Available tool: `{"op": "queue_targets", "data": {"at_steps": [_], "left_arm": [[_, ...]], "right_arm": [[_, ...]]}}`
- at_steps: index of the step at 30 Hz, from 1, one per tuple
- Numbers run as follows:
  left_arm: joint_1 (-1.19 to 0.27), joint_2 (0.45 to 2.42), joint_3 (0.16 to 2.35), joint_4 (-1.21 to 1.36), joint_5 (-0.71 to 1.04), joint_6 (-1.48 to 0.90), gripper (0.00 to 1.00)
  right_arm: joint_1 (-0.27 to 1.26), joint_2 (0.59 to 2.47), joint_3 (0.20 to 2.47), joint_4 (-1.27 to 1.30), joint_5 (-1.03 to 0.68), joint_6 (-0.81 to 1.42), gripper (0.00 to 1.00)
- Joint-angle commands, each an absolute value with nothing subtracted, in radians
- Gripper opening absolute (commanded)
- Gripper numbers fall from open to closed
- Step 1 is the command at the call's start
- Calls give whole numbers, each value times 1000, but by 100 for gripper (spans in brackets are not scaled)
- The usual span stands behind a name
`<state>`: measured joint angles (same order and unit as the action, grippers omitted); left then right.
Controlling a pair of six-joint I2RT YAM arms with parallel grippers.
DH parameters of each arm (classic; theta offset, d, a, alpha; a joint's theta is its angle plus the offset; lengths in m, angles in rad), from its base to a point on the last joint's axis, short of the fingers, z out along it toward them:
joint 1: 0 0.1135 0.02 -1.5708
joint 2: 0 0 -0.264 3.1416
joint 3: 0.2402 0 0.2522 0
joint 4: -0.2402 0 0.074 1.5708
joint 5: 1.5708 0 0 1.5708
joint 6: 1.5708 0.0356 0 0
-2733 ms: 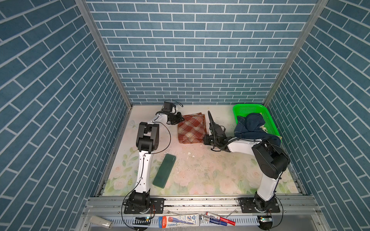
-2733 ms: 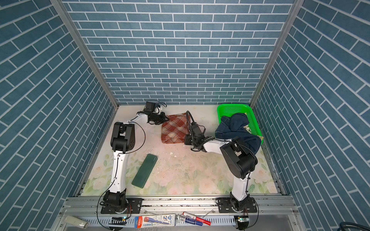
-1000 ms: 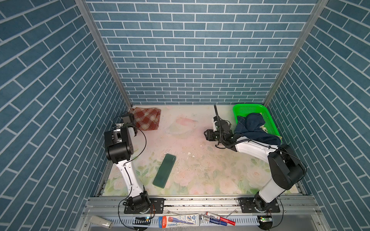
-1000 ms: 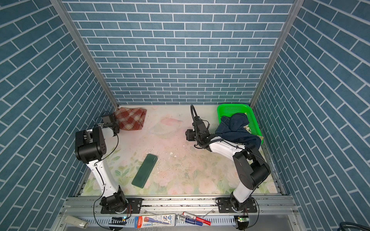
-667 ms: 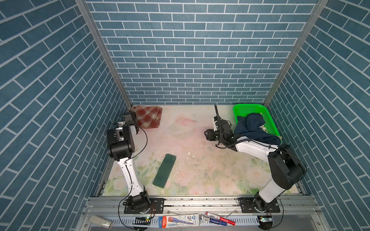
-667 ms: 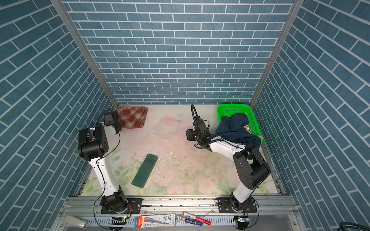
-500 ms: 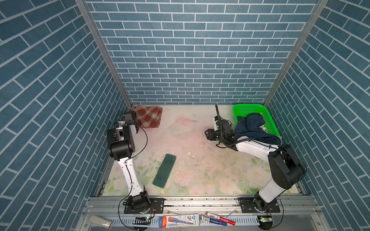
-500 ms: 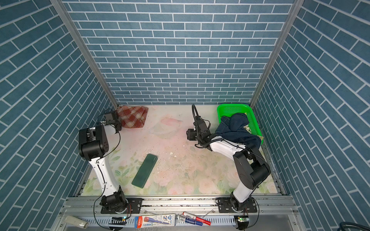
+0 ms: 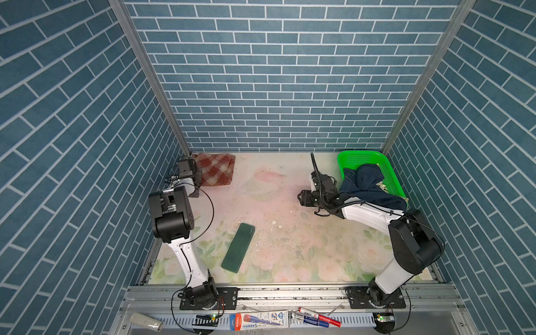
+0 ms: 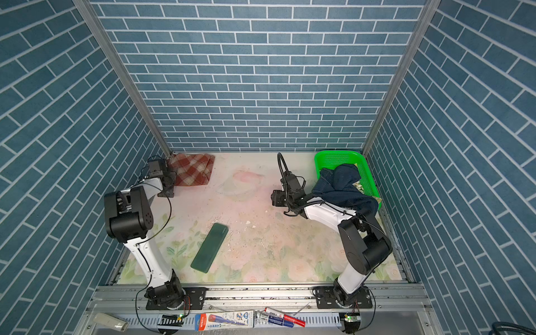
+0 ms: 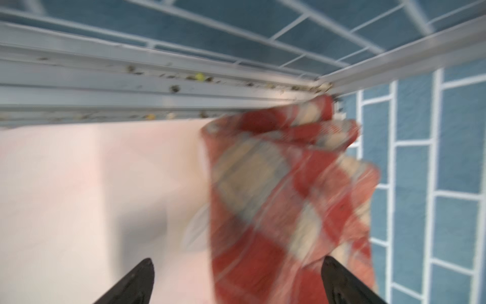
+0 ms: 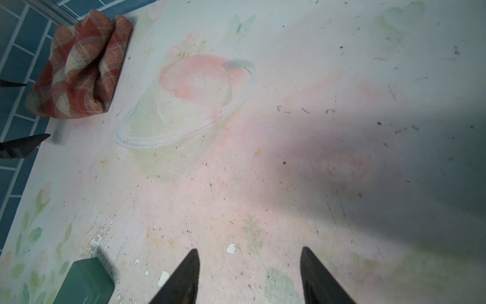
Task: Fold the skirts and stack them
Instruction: 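Set the skirt down and open the left gripper while the right reaches to the basket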
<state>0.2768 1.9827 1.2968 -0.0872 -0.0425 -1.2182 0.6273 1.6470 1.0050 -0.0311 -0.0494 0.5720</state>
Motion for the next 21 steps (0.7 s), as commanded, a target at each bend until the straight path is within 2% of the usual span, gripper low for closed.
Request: {"op": "queue_targets", "data": {"at_steps": [1,8,13,18,21], "left_arm": [[286,1915,1218,-202,-4,-1113,100],[284,1716,1105,-224,48,-885,100],[254,1544,1058,-282,95,-719,100],[102,1430,1144,-438,75,-483,100],[-16,1430,1232,-520,84,-366,99]], "right_arm": [[624,1589,1071,-111,-42,588,63],[592,1499,1160,-318,47,532,64],[532,1358,1177,-415,147,483,64],[509,1290,1255,-622,328,348,64],[509,1298,1282,-732,380,280,64]]}}
